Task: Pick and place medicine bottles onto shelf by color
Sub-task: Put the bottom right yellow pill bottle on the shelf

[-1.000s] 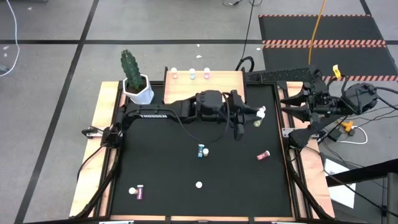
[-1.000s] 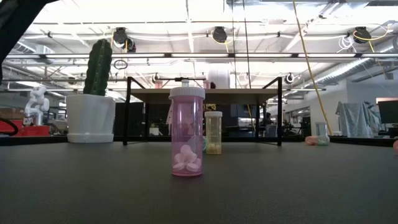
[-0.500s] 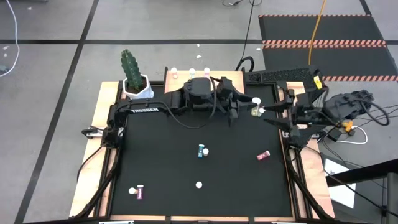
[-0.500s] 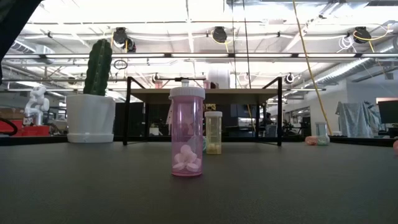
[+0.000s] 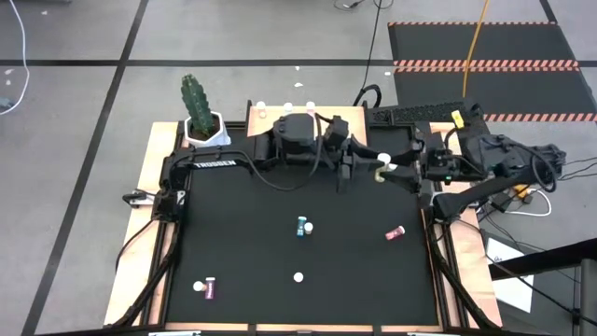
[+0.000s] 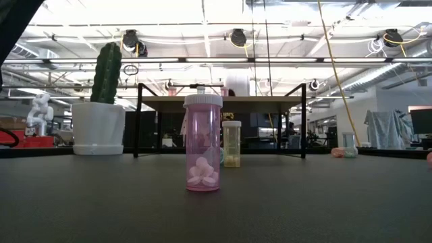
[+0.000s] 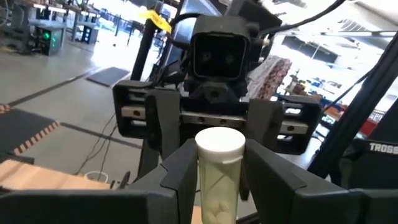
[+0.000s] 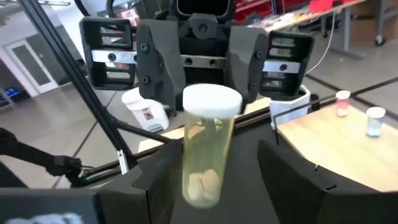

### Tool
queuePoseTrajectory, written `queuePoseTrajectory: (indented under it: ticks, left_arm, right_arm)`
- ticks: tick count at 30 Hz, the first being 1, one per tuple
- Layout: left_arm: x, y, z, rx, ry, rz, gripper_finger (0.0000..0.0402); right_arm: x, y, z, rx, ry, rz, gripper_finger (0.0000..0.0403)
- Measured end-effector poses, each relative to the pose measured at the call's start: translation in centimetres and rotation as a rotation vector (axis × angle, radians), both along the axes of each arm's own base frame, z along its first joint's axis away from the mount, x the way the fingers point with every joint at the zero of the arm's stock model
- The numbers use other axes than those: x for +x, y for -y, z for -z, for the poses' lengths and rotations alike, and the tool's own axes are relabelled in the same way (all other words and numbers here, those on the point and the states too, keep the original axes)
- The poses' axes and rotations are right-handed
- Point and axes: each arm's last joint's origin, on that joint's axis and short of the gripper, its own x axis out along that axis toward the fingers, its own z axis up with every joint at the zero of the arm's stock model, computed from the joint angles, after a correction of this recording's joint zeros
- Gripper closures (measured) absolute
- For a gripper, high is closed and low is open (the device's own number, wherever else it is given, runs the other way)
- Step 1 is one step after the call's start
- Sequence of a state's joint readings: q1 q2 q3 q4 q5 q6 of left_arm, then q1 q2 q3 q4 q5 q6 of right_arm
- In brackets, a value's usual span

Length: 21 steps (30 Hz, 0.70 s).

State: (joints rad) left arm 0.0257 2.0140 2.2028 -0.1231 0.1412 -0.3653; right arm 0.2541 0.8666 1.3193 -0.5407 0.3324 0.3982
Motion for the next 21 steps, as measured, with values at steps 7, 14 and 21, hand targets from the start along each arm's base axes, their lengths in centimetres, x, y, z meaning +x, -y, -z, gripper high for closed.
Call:
queuePoseTrajectory:
  ticks: [7, 14, 21]
  left_arm:
    - [0.02, 0.07, 0.34, 0.001, -0.033, 0.025, 0.0275]
    - [0.03, 0.08, 0.48, 0.004, -0.047, 0.027, 0.0275]
    - [0.03, -0.03, 0.35, 0.017, -0.030, 0.038, 0.0266]
  right_arm:
    - [0.99, 0.03, 0.13, 0.032, -0.004, -0.045, 0.0219]
    - [0.77, 0.03, -0.15, 0.057, 0.022, -0.060, 0.0307]
    - [0.53, 0.09, -0.24, 0.056, 0.028, -0.059, 0.0317]
